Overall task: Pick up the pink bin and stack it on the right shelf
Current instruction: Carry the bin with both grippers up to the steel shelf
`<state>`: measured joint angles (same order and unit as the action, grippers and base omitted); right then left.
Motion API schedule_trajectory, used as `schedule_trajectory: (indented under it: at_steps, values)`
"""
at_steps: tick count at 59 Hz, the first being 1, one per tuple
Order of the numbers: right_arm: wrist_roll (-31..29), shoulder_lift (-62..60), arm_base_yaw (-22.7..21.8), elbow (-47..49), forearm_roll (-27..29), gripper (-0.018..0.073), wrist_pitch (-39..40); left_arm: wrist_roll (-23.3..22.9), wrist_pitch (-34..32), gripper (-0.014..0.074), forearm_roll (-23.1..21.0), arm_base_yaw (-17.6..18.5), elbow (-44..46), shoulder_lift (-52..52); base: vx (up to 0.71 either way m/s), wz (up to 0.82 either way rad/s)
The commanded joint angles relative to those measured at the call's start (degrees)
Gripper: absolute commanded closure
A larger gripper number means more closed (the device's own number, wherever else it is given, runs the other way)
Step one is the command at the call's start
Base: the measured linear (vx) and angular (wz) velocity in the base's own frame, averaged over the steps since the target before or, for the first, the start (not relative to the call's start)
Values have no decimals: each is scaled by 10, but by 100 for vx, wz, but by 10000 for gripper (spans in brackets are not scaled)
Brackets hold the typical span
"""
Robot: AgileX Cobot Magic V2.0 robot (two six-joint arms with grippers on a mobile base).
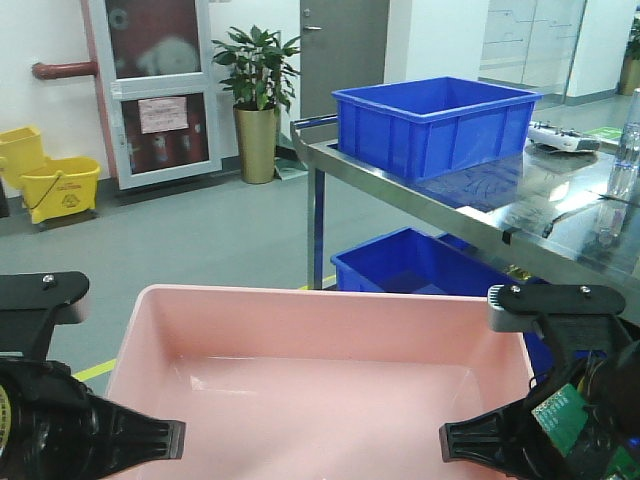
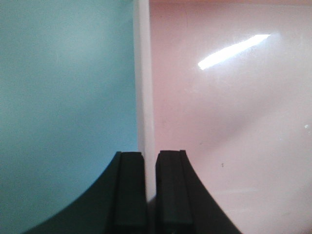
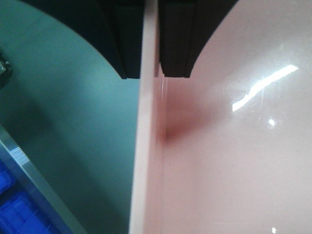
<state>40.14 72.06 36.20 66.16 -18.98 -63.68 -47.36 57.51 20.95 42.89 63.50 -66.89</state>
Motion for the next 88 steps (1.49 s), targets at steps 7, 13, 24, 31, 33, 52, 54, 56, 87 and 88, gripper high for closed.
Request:
schedule_trajectory:
  at_steps: [7, 13, 24, 31, 33, 52, 54, 56, 87, 88]
  values:
    - [-4, -13, -2, 15, -45, 561, 8, -5, -29, 540, 26, 3, 17, 17, 46, -15]
    - [-4, -13, -2, 15, -45, 561, 9, -5, -29, 540, 26, 3, 17, 17, 46, -14]
    - [-4, -13, -2, 15, -45, 561, 9, -5, -29, 540, 26, 3, 17, 17, 48, -16]
    - [-4, -13, -2, 15, -45, 561, 10, -5, -29, 540, 26, 3, 17, 17, 47, -19]
    - [-4, -13, -2, 15, -45, 561, 10, -5, -29, 540, 26, 3, 17, 17, 45, -21]
    - [-4, -13, -2, 15, -45, 561, 10, -5, -29, 540, 27, 3, 17, 17, 42, -32]
    - [-4, -13, -2, 15, -45, 561, 10, -5, -29, 540, 27, 3, 17, 17, 38, -45]
    - [-4, -13, -2, 15, -45, 561, 10, -5, -29, 540, 27, 3, 17, 17, 37, -47]
    - [-4, -13, -2, 15, -45, 561, 10, -5, -29, 540, 27, 3, 17, 17, 32, -70]
    - [-4, -13, -2, 15, -45, 561, 10, -5, -29, 540, 27, 3, 17, 17, 26, -75]
